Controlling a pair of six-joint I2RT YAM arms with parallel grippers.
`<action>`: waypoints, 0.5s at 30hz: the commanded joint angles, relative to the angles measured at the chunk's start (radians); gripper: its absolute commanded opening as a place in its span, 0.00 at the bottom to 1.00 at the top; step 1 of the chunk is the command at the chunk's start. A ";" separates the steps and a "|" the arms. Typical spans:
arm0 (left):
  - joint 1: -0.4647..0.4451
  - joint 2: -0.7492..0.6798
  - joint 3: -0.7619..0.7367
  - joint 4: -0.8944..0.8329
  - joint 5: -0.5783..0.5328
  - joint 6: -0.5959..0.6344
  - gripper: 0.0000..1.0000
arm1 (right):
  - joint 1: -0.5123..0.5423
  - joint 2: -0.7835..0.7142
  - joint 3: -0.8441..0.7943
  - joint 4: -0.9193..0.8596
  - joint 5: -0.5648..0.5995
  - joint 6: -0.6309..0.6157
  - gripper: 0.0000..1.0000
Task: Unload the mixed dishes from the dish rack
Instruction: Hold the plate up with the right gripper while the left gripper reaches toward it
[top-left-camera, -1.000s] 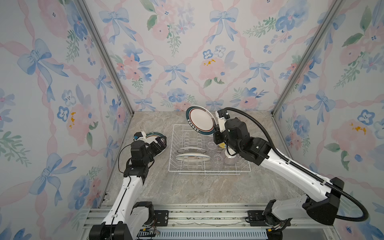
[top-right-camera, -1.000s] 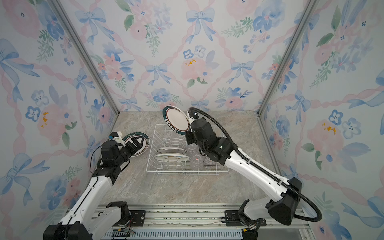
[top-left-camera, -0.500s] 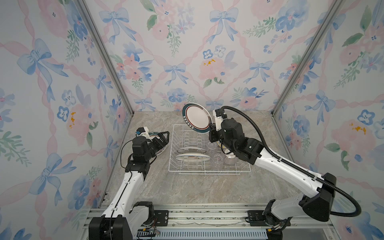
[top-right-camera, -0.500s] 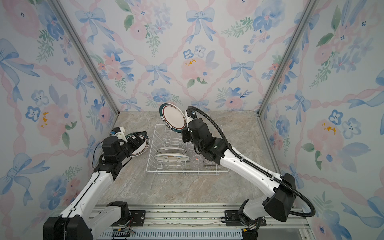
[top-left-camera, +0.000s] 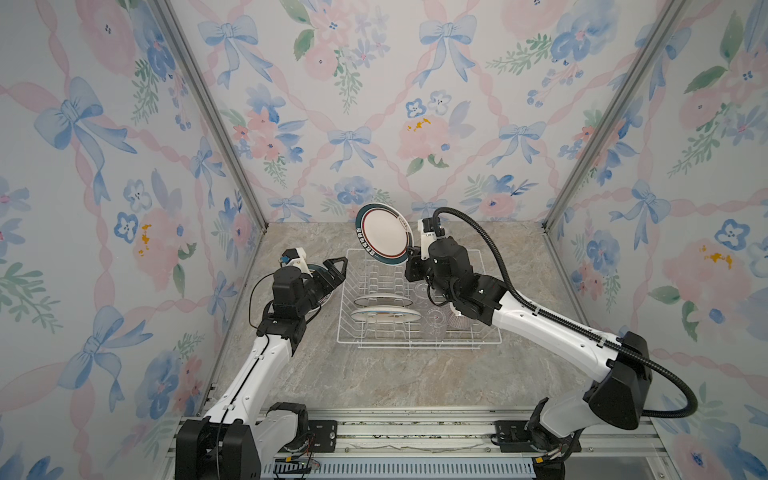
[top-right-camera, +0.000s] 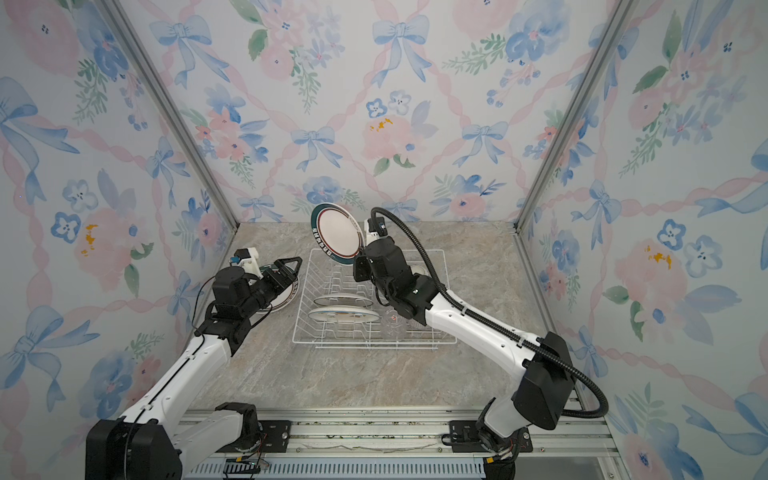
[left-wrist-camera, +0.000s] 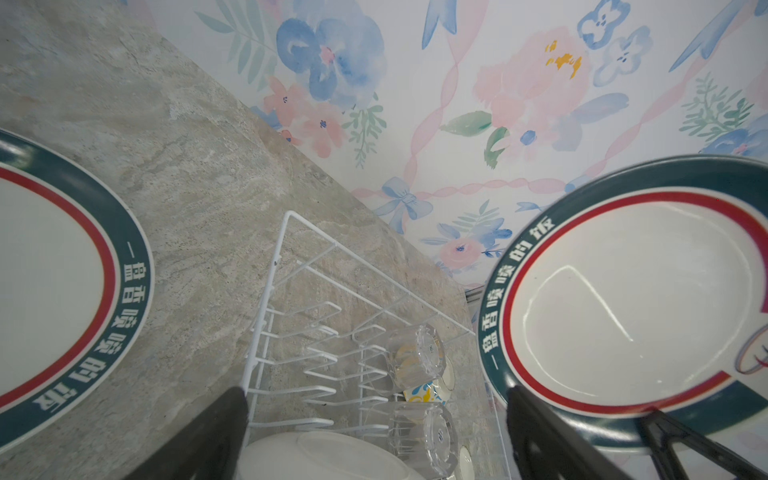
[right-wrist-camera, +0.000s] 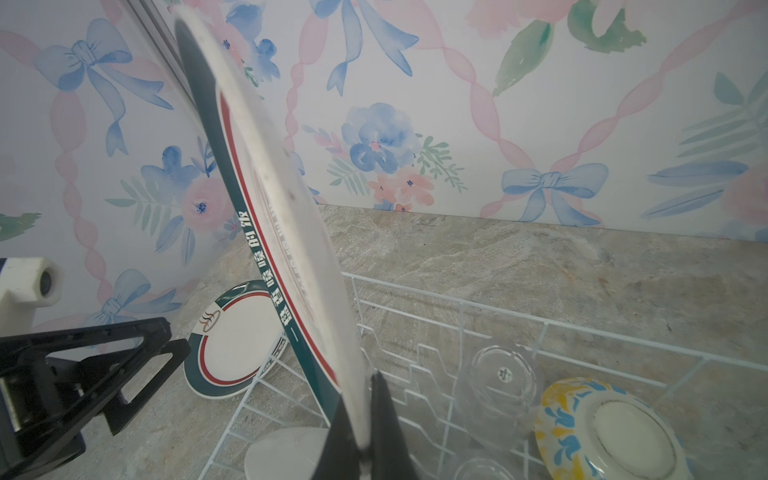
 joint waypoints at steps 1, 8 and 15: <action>-0.020 0.015 0.040 0.040 -0.021 -0.007 0.98 | 0.013 0.030 0.040 0.097 0.016 0.042 0.00; -0.032 0.037 0.056 0.063 -0.019 0.002 0.98 | 0.048 0.074 0.071 0.134 0.019 0.066 0.00; -0.044 0.063 0.049 0.120 -0.001 -0.007 0.98 | 0.059 0.071 0.066 0.132 0.003 0.114 0.00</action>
